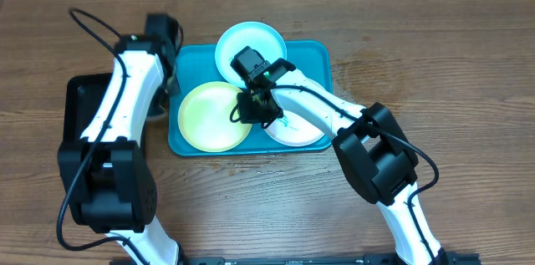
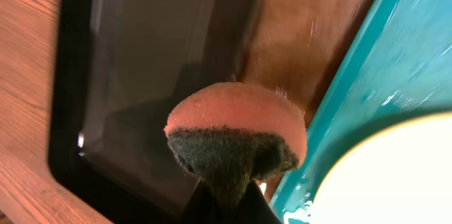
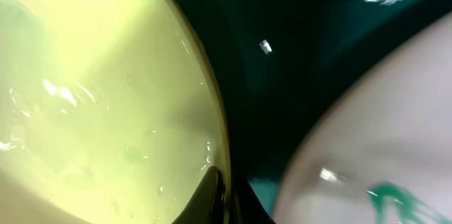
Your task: Clean dirty plates on tray and stack at the side
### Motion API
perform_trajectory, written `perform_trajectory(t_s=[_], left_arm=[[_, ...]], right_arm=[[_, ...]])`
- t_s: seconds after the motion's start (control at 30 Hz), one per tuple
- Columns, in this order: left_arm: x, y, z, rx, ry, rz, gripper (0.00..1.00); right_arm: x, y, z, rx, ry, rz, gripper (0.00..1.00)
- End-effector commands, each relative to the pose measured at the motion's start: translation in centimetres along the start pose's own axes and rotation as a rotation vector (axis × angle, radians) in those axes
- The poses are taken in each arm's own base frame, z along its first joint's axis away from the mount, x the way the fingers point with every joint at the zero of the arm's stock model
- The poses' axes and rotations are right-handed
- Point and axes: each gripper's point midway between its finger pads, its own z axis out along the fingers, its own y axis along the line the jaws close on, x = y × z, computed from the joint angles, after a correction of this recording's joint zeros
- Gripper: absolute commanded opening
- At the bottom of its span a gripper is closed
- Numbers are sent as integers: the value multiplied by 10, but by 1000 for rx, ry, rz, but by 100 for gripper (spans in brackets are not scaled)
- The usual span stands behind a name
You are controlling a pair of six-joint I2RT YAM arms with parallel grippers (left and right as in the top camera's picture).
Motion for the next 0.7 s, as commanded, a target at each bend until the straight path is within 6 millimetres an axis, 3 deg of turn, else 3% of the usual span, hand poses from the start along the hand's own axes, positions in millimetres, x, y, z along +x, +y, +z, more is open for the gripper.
perform_trajectory(t_s=[0.0,0.17,0.4,0.57,0.67], left_arm=[[-29,16,-43,72,-104,-148,4],[-34,26,-59,252,-83,-241,4],[-12,84,-30,280,86,-407,4],[8,129,-12,263,185,-536,4],[14,142,-7,295,216,-598,4]], right_arm=[[-13,18,-31,-23,-64,-89,4],[-35,30,-91,65,-219,-140,4],[-61,17,-177,429,-524,-172,4],[-64,26,-212,655,-637,-366,4],[-62,29,-233,820,-707,-436,4]])
